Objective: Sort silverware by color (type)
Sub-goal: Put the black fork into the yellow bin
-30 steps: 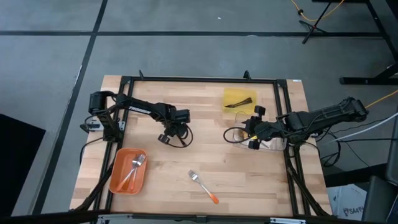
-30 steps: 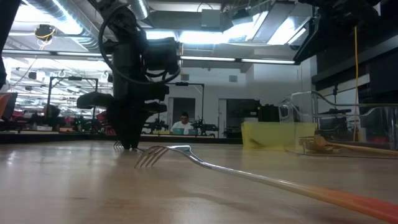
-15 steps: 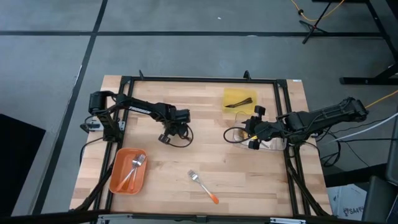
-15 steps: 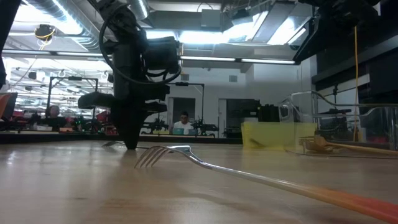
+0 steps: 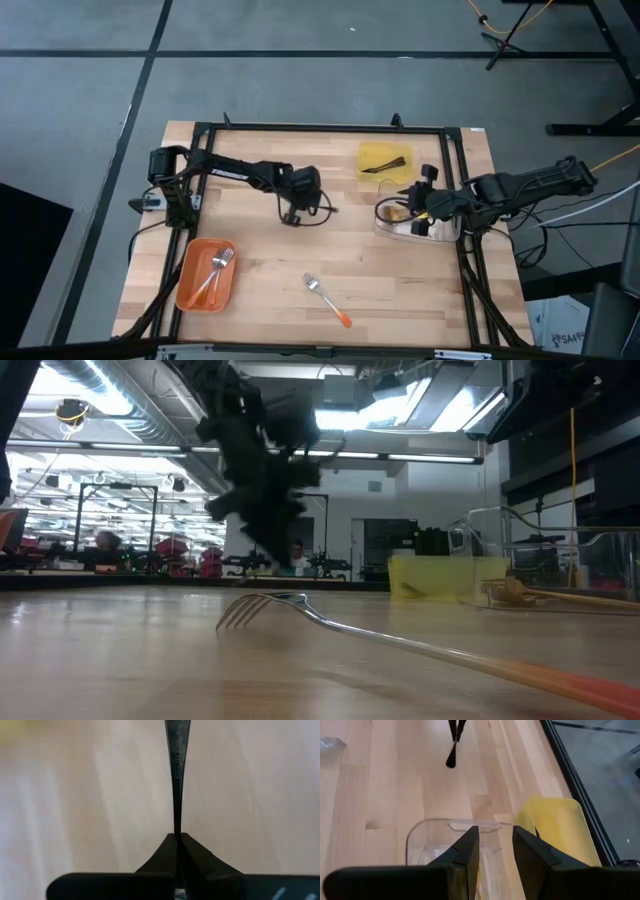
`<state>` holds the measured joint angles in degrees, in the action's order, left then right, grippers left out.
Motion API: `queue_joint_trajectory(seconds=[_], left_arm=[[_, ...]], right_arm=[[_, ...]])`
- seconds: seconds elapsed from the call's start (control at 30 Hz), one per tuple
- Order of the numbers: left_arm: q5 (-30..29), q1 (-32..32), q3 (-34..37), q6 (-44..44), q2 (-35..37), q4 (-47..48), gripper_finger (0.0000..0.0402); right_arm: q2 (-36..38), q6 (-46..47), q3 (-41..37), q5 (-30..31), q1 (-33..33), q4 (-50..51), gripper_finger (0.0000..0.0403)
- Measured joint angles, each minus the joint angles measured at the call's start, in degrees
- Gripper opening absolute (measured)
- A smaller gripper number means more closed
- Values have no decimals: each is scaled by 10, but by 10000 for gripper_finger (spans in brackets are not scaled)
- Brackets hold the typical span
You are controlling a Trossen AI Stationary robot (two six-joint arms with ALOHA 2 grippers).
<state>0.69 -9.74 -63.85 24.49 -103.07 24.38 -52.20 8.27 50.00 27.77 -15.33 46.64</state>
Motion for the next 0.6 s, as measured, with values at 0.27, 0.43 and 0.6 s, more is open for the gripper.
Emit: queue_joint_trajectory(seconds=[0.27,0.43,0.6], left_arm=[[2,-13,-38,-40,1,-159,1],[3,-27,-47,-65,2,-277,0],[3,-39,-47,-84,2,-407,0]], right_arm=[[6,0,0,0,0,21,108],[6,0,0,0,0,21,108],[12,-17,0,1,0,21,108]])
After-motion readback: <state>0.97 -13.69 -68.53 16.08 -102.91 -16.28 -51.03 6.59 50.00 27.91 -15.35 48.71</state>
